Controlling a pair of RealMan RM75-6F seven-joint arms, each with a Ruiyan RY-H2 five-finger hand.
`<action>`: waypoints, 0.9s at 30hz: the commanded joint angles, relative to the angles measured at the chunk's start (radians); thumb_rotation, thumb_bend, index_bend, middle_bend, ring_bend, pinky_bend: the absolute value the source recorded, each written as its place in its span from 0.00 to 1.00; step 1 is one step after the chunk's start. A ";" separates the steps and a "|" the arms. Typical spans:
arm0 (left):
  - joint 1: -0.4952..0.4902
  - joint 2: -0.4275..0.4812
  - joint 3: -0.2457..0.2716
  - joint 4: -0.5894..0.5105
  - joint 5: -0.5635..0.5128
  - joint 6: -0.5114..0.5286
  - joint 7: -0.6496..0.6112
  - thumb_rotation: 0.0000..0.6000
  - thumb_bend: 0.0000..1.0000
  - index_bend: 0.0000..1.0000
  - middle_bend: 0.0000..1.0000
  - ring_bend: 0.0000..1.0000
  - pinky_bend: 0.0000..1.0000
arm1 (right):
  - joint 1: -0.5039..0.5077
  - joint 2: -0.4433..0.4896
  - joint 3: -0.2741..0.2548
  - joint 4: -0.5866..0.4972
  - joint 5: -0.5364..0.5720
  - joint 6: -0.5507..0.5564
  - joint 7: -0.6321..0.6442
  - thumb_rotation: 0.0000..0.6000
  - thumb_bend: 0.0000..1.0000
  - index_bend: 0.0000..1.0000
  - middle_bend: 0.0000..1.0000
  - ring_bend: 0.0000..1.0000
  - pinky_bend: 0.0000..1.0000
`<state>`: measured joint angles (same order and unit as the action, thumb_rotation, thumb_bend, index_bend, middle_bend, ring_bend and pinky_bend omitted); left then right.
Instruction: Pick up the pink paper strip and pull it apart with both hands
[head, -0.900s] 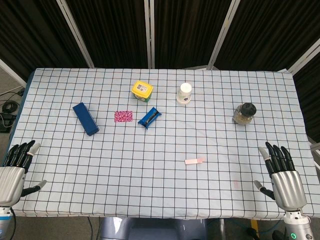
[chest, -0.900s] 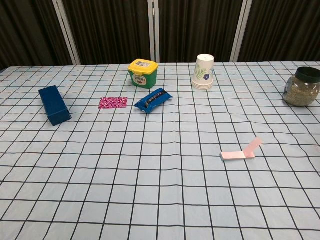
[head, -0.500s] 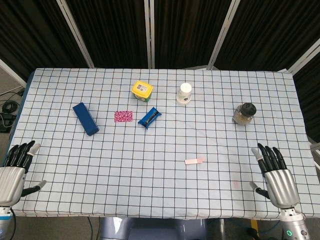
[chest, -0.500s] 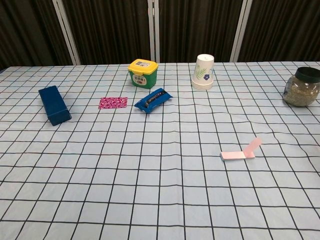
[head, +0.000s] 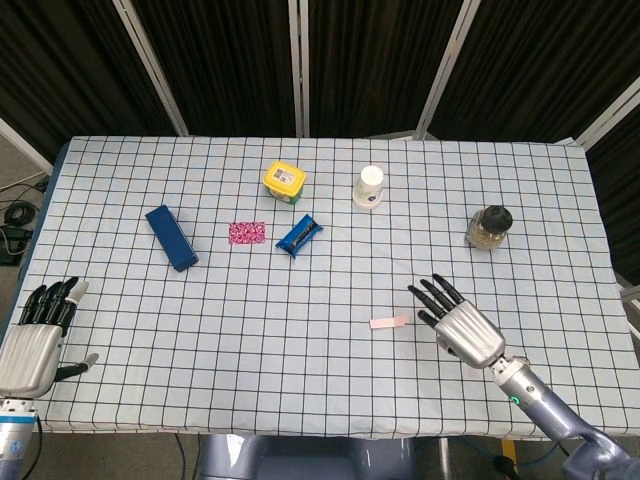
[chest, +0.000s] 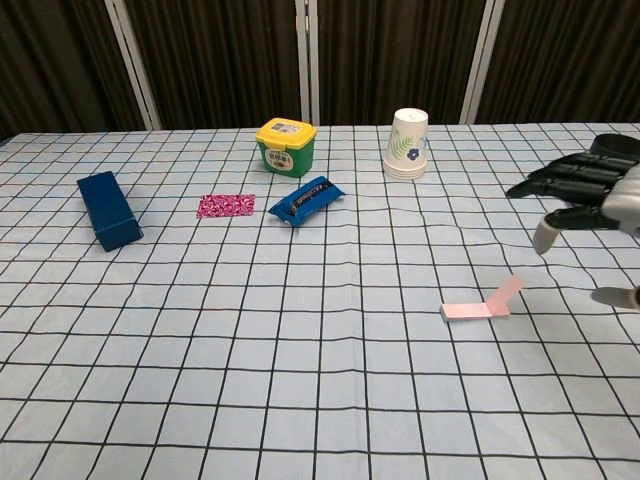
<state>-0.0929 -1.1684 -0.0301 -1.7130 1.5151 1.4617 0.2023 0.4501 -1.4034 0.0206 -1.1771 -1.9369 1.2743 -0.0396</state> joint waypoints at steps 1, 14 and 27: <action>-0.007 -0.013 -0.008 0.018 -0.016 -0.010 -0.002 1.00 0.00 0.00 0.00 0.00 0.00 | 0.060 -0.086 -0.008 0.110 -0.044 -0.018 0.046 1.00 0.20 0.41 0.09 0.00 0.00; -0.011 -0.022 -0.008 0.036 -0.025 -0.012 -0.013 1.00 0.00 0.00 0.00 0.00 0.00 | 0.159 -0.214 -0.050 0.323 -0.110 0.032 0.032 1.00 0.26 0.48 0.13 0.00 0.00; -0.012 -0.019 -0.004 0.033 -0.028 -0.014 -0.014 1.00 0.00 0.00 0.00 0.00 0.00 | 0.188 -0.258 -0.094 0.470 -0.100 0.086 0.050 1.00 0.29 0.49 0.13 0.00 0.00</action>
<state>-0.1046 -1.1871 -0.0344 -1.6801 1.4874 1.4482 0.1879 0.6351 -1.6616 -0.0678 -0.7122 -2.0385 1.3591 0.0081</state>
